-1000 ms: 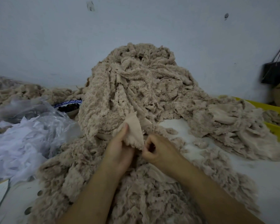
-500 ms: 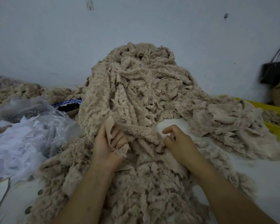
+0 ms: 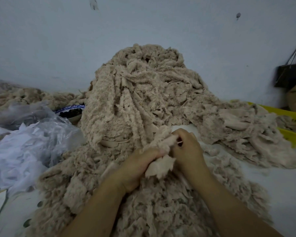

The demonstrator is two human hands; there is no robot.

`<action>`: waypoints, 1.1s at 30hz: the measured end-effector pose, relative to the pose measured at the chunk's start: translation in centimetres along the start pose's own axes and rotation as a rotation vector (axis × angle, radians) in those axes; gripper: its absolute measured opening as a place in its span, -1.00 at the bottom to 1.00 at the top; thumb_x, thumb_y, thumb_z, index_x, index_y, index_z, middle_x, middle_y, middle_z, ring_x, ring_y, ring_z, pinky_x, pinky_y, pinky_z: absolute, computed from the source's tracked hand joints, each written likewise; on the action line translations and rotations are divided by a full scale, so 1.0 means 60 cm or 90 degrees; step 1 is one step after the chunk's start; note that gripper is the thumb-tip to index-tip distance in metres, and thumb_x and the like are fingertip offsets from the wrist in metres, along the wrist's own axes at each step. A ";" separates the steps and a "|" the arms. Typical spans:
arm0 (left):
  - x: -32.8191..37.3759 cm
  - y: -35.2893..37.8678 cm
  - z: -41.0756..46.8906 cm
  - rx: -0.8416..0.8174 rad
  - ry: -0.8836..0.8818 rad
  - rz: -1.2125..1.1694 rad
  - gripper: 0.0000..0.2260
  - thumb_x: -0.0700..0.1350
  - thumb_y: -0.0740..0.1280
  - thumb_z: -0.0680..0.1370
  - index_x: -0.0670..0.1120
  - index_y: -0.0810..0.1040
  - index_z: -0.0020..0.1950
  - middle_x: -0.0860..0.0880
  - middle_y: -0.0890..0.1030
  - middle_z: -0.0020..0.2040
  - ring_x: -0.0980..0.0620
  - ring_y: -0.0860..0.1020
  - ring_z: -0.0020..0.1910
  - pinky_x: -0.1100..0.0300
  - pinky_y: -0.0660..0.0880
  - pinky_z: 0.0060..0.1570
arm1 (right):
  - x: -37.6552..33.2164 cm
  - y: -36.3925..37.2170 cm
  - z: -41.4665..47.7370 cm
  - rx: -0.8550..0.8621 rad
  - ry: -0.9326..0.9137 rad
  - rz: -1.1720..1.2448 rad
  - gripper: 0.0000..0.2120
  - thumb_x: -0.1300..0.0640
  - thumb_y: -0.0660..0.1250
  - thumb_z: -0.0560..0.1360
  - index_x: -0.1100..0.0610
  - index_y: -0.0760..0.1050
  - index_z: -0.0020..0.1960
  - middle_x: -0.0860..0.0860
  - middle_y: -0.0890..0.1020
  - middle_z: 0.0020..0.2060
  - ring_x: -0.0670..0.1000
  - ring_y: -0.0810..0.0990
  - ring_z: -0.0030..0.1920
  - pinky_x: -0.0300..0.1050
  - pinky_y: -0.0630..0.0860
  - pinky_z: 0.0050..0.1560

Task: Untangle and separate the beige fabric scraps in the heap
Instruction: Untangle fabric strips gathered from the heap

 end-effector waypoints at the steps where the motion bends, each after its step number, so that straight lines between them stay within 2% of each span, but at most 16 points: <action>1: 0.008 -0.023 0.002 0.091 0.027 0.009 -0.85 0.04 0.49 0.37 -0.03 0.73 -0.27 -0.05 0.70 -0.24 -0.01 0.63 -0.23 0.19 0.56 -0.24 | 0.008 -0.011 0.001 0.036 0.028 0.043 -0.88 0.20 0.28 0.52 0.07 0.40 -0.18 -0.08 0.45 -0.25 0.06 0.43 -0.10 -0.11 0.30 -0.25; 3: 0.014 -0.080 0.002 0.280 0.049 -0.018 -0.77 0.06 0.45 0.48 -0.07 0.73 -0.24 -0.08 0.72 -0.24 -0.09 0.67 -0.21 0.07 0.60 -0.17 | 0.011 -0.026 -0.002 0.078 0.047 0.087 -0.84 0.16 0.24 0.55 0.01 0.39 -0.21 -0.05 0.50 -0.22 0.08 0.46 -0.11 -0.13 0.32 -0.22; 5: 0.010 -0.108 -0.001 0.342 0.043 -0.088 -0.71 0.09 0.41 0.52 -0.06 0.73 -0.29 -0.09 0.71 -0.26 -0.05 0.67 -0.28 0.08 0.59 -0.23 | 0.012 -0.036 -0.004 0.097 0.056 0.095 -0.82 0.15 0.24 0.55 -0.04 0.39 -0.21 -0.07 0.52 -0.18 0.06 0.48 -0.08 -0.15 0.35 -0.18; 7: 0.013 -0.091 0.005 0.238 0.052 -0.212 -0.64 0.00 0.32 0.59 -0.05 0.70 -0.36 -0.09 0.66 -0.31 0.01 0.62 -0.40 0.18 0.54 -0.41 | 0.010 -0.039 -0.003 0.095 0.059 0.109 -0.82 0.12 0.24 0.57 -0.07 0.40 -0.19 -0.08 0.54 -0.15 -0.02 0.49 -0.08 -0.22 0.35 -0.19; 8: 0.016 -0.074 0.010 0.153 0.063 -0.298 -0.65 -0.06 0.27 0.60 -0.07 0.71 -0.31 -0.09 0.65 -0.28 0.01 0.63 -0.39 0.20 0.55 -0.42 | 0.008 -0.035 -0.003 0.082 0.052 0.115 -0.83 0.11 0.24 0.58 -0.08 0.40 -0.18 -0.09 0.54 -0.15 -0.09 0.49 -0.12 -0.26 0.35 -0.22; 10: 0.026 -0.052 0.012 0.033 0.085 -0.429 -0.71 -0.13 0.23 0.53 -0.17 0.74 -0.15 -0.10 0.68 -0.17 0.00 0.68 -0.25 0.17 0.61 -0.27 | 0.000 -0.020 -0.002 0.037 0.020 0.116 -0.88 0.08 0.25 0.59 -0.07 0.43 -0.12 -0.12 0.53 -0.13 -0.16 0.49 -0.15 -0.33 0.39 -0.22; 12: 0.032 -0.041 0.009 -0.032 0.088 -0.453 -0.72 -0.13 0.24 0.48 -0.23 0.72 -0.15 -0.09 0.66 -0.19 0.00 0.66 -0.23 0.16 0.62 -0.18 | -0.006 0.007 -0.006 -0.046 0.001 0.099 -0.93 -0.07 0.24 0.58 -0.10 0.45 0.02 -0.22 0.51 0.03 -0.22 0.49 0.00 -0.28 0.48 -0.04; 14: 0.032 -0.029 0.002 -0.057 0.075 -0.401 -0.76 -0.09 0.28 0.44 -0.22 0.66 -0.21 -0.09 0.62 -0.28 0.01 0.59 -0.33 0.18 0.60 -0.25 | -0.009 0.037 -0.012 -0.130 -0.043 0.020 -0.68 -0.15 0.25 0.57 -0.14 0.40 0.30 -0.25 0.44 0.22 -0.23 0.40 0.23 -0.21 0.41 0.21; 16: 0.033 -0.019 -0.002 -0.072 0.077 -0.348 -0.74 -0.03 0.30 0.47 -0.24 0.54 -0.16 -0.13 0.57 -0.36 -0.02 0.53 -0.43 0.18 0.54 -0.38 | -0.006 0.060 -0.014 -0.180 -0.071 -0.060 -0.55 -0.14 0.27 0.58 -0.11 0.32 0.44 -0.16 0.39 0.35 -0.13 0.31 0.34 -0.21 0.28 0.29; 18: 0.032 -0.003 -0.005 -0.117 0.069 -0.326 -0.63 0.08 0.24 0.54 -0.25 0.52 -0.17 -0.15 0.54 -0.42 -0.01 0.50 -0.49 0.21 0.50 -0.46 | 0.006 0.069 -0.015 -0.190 -0.062 -0.111 -0.60 -0.08 0.28 0.60 -0.05 0.39 0.41 -0.08 0.44 0.31 -0.04 0.34 0.32 -0.22 0.27 0.21; 20: 0.032 0.005 -0.007 -0.154 0.063 -0.319 -0.50 0.14 0.16 0.57 -0.22 0.63 -0.26 -0.12 0.53 -0.46 0.03 0.48 -0.53 0.25 0.47 -0.51 | 0.017 0.055 -0.008 -0.136 -0.028 -0.157 -0.84 0.03 0.26 0.60 0.02 0.53 0.15 -0.01 0.55 0.09 0.06 0.43 0.18 -0.15 0.30 0.02; 22: 0.035 0.000 -0.007 -0.156 0.081 -0.291 -0.48 0.13 0.12 0.60 -0.17 0.67 -0.29 -0.08 0.52 -0.47 0.06 0.46 -0.53 0.26 0.45 -0.50 | 0.027 0.029 -0.001 -0.061 0.013 -0.144 -0.87 0.12 0.23 0.60 0.07 0.52 -0.08 0.00 0.56 -0.11 0.08 0.46 0.02 -0.10 0.28 -0.12; 25: 0.025 -0.026 0.002 -0.043 0.057 -0.234 -0.63 0.07 0.25 0.57 -0.10 0.71 -0.26 -0.07 0.59 -0.40 0.03 0.54 -0.48 0.23 0.50 -0.44 | 0.036 -0.010 0.003 0.027 0.073 0.024 -0.83 0.14 0.22 0.61 0.10 0.45 -0.16 0.01 0.52 -0.19 0.05 0.47 -0.14 -0.13 0.37 -0.21; 28: -0.007 -0.090 0.009 0.232 -0.010 -0.106 -0.73 -0.01 0.35 0.55 -0.12 0.68 -0.26 -0.05 0.67 -0.30 -0.05 0.64 -0.30 0.16 0.52 -0.28 | 0.054 -0.032 -0.005 0.098 0.191 0.264 -0.76 0.07 0.22 0.59 0.14 0.33 -0.21 -0.01 0.42 -0.35 -0.05 0.32 -0.38 -0.29 0.31 -0.44; 30: -0.009 -0.127 0.004 0.406 -0.007 -0.051 -0.78 -0.04 0.33 0.57 -0.18 0.61 -0.12 -0.06 0.65 -0.30 -0.07 0.60 -0.23 0.10 0.50 -0.20 | 0.067 -0.029 -0.010 0.100 0.287 0.389 -0.74 0.06 0.21 0.59 0.05 0.36 -0.28 -0.03 0.45 -0.44 -0.01 0.40 -0.37 -0.14 0.41 -0.38; 33: -0.008 -0.140 -0.001 0.496 0.026 -0.116 -0.76 -0.08 0.20 0.66 -0.18 0.56 0.19 -0.12 0.63 -0.10 -0.09 0.59 -0.14 0.14 0.51 -0.35 | 0.067 -0.012 -0.011 0.061 0.347 0.545 -0.66 0.03 0.22 0.65 0.11 0.57 -0.24 0.12 0.60 -0.33 0.14 0.61 -0.26 -0.01 0.59 -0.18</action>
Point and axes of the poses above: each hand's wrist, its own z-axis towards the middle knuckle, its own y-axis out of the palm, x = y × z, the point moved 9 cm from there along z, towards the middle knuckle
